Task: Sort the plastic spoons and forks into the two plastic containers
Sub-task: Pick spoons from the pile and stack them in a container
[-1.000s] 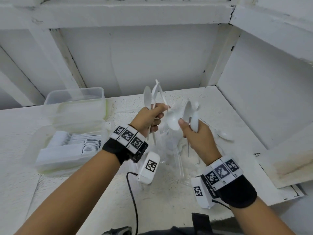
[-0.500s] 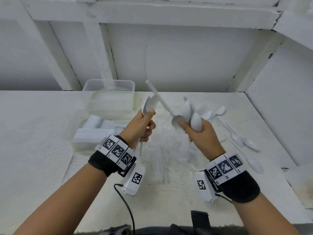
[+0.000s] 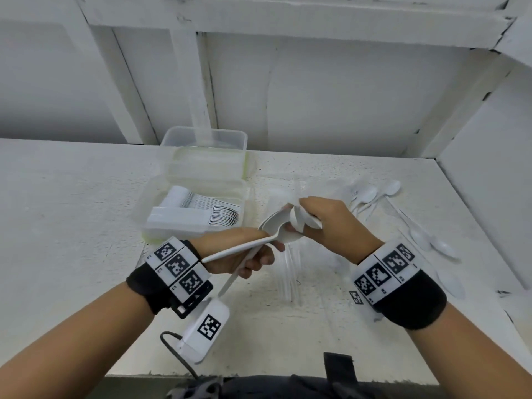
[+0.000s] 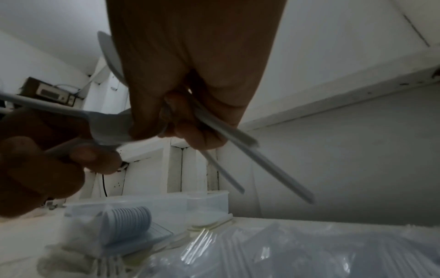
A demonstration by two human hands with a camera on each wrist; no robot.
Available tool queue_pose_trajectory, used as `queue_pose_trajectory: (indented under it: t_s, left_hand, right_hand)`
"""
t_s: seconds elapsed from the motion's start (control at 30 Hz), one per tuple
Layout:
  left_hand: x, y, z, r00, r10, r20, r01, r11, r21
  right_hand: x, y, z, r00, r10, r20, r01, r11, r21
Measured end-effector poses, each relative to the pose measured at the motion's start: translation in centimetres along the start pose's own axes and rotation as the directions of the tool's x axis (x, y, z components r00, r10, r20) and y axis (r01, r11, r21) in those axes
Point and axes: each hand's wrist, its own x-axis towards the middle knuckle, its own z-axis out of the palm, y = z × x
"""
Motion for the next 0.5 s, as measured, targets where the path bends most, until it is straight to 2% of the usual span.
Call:
queue_pose_trajectory:
  t_s: [0.17, 0.3, 0.4, 0.5]
  left_hand:
    - [0.0, -0.5, 0.0, 0.993, -0.019, 0.115, 0.027, 0.997, -0.069]
    - [0.0, -0.4, -0.1, 0.971, -0.016, 0.238, 0.072, 0.971, -0.229]
    - [0.0, -0.5, 0.4, 0.985, -0.012, 0.171, 0.038, 0.988, -0.147]
    - [0.0, -0.8, 1.0, 0.99, 0.009, 0.141, 0.002, 0.997, -0.078]
  right_hand:
    - [-0.3, -0.1, -0.1, 0.996, 0.081, 0.042, -0.087, 0.986, 0.142]
    - [-0.1, -0.2, -0.4, 0.992, 0.1, 0.083, -0.105, 0.992, 0.065]
    - [0.0, -0.4, -0.4, 0.993, 0.101, 0.055, -0.102, 0.995, 0.012]
    - [0.2, -0.8, -0.3, 0.987, 0.157, -0.032, -0.154, 0.985, 0.079]
